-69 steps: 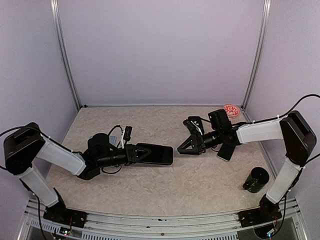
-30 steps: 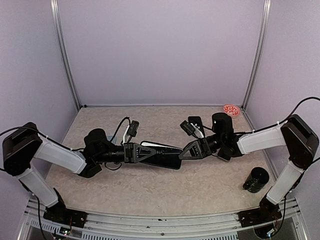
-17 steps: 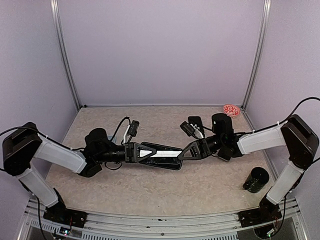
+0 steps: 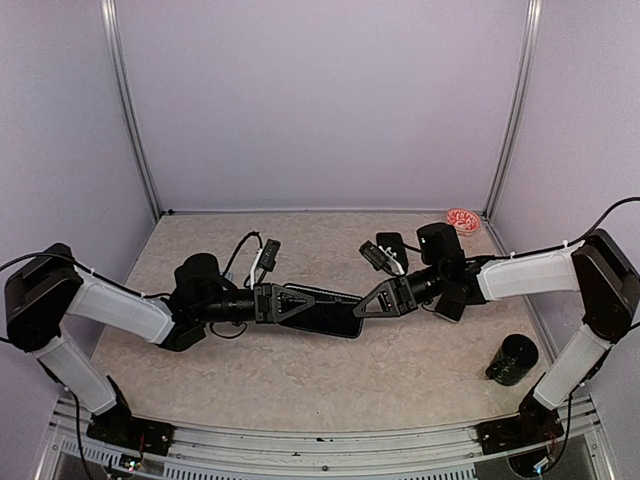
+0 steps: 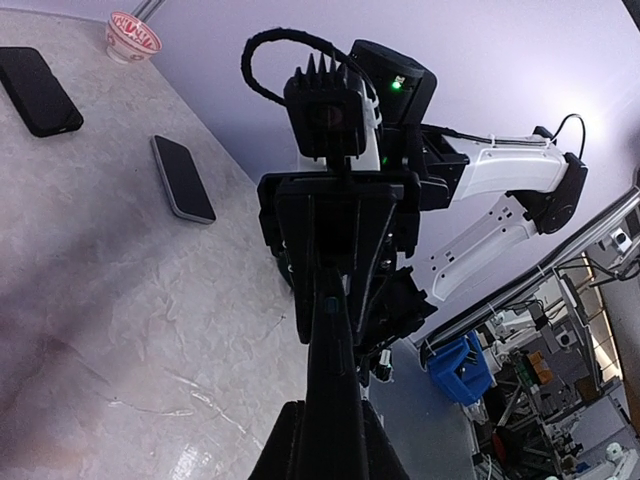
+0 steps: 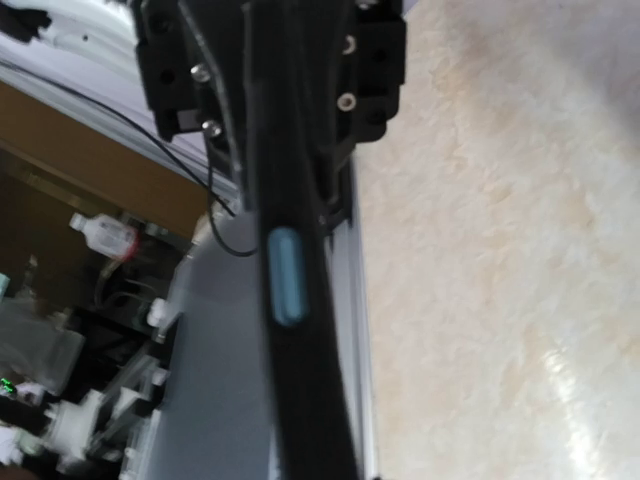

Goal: Put the phone into the phone case
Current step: Press the bottom corners of the phone case.

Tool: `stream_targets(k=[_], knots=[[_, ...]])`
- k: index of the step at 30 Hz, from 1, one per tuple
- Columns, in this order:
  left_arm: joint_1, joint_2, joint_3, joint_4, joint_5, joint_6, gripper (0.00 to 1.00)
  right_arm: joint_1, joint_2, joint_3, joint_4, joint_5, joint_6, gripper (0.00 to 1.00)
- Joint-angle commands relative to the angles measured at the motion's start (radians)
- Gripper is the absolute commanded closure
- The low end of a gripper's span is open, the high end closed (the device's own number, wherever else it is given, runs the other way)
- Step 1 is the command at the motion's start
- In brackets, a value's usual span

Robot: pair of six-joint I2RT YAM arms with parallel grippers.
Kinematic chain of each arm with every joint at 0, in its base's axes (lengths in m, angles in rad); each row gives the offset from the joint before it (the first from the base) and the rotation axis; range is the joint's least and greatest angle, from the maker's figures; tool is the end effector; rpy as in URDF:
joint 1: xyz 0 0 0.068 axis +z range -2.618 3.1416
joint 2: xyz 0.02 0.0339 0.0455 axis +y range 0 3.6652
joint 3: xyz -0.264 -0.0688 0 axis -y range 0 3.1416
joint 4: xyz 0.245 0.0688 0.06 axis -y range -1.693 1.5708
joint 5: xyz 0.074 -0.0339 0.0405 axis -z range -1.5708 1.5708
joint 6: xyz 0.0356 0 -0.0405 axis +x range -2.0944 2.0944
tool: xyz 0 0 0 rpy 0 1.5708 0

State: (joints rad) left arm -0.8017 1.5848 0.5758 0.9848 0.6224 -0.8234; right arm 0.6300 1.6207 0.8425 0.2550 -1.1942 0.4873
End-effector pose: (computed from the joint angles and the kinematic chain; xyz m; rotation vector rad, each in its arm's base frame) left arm 0.1992 -0.2357 0.1996 0.5486 1.8160 -1.6830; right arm 0.2433 0.2183 0.2044 -0.9843 2.0610 1.8765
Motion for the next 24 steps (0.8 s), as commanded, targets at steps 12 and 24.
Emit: stream_targets(k=[12, 24], knots=[[0.002, -0.097, -0.041, 0.049, -0.116, 0.034, 1.0, 0.006, -0.02, -0.014, 0.1, -0.016, 0.088, 0.55], [0.006, -0.097, -0.108, 0.181, -0.152, -0.023, 1.0, 0.051, 0.032, -0.044, 0.234, -0.007, 0.178, 0.54]])
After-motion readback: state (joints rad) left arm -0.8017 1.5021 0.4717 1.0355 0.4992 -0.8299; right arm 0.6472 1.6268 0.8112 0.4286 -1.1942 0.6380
